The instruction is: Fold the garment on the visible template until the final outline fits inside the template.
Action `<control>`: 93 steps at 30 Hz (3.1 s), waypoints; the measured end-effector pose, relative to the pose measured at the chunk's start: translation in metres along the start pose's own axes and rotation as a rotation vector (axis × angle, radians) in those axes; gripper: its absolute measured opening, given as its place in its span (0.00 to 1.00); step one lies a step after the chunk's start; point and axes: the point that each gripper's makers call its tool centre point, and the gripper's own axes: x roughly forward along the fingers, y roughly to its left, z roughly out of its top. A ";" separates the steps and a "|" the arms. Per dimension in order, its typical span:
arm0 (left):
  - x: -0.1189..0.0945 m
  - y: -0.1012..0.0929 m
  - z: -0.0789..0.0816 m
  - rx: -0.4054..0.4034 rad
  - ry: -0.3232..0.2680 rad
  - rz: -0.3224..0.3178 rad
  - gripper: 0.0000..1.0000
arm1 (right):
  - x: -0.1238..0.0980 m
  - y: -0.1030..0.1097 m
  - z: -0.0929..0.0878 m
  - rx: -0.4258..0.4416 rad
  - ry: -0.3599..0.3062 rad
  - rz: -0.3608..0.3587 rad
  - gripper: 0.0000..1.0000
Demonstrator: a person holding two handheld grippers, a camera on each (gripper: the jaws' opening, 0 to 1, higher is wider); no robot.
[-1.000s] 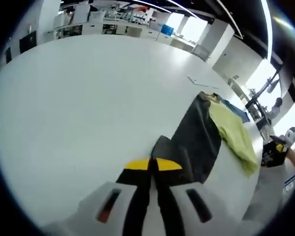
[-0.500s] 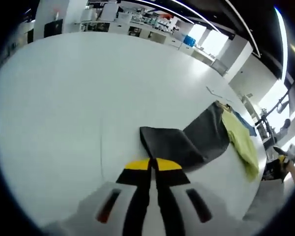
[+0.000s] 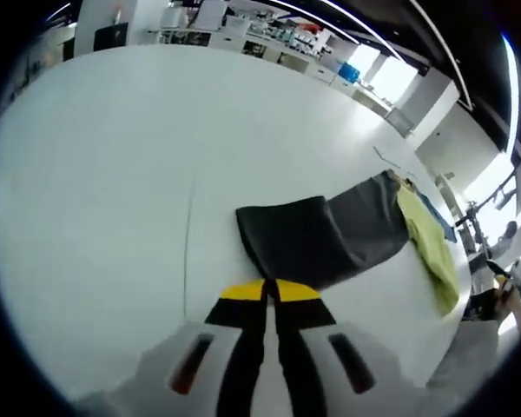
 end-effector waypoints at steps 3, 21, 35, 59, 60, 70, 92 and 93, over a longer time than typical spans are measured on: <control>-0.004 -0.003 -0.006 -0.002 0.000 0.008 0.00 | 0.000 0.000 -0.001 -0.005 0.000 0.002 0.82; -0.009 0.007 -0.027 -0.024 0.017 0.079 0.00 | -0.020 -0.005 -0.012 0.016 -0.029 0.001 0.82; 0.000 0.016 -0.023 -0.008 -0.002 0.101 0.01 | -0.025 -0.007 -0.017 0.033 -0.027 -0.013 0.83; -0.020 -0.088 -0.003 0.456 -0.096 -0.216 0.80 | -0.007 -0.003 -0.022 0.008 0.010 0.027 0.87; -0.021 -0.097 -0.003 0.471 -0.106 -0.238 0.83 | -0.006 -0.003 -0.023 0.002 0.011 0.027 0.87; -0.044 -0.176 -0.001 0.590 -0.195 -0.406 0.83 | -0.006 -0.002 -0.027 0.004 0.026 0.042 0.87; -0.056 -0.243 -0.063 0.508 -0.185 -0.476 0.69 | -0.002 -0.002 -0.026 -0.044 0.067 0.149 0.86; -0.057 -0.246 -0.064 0.498 -0.196 -0.474 0.69 | -0.001 -0.004 -0.026 -0.051 0.069 0.155 0.86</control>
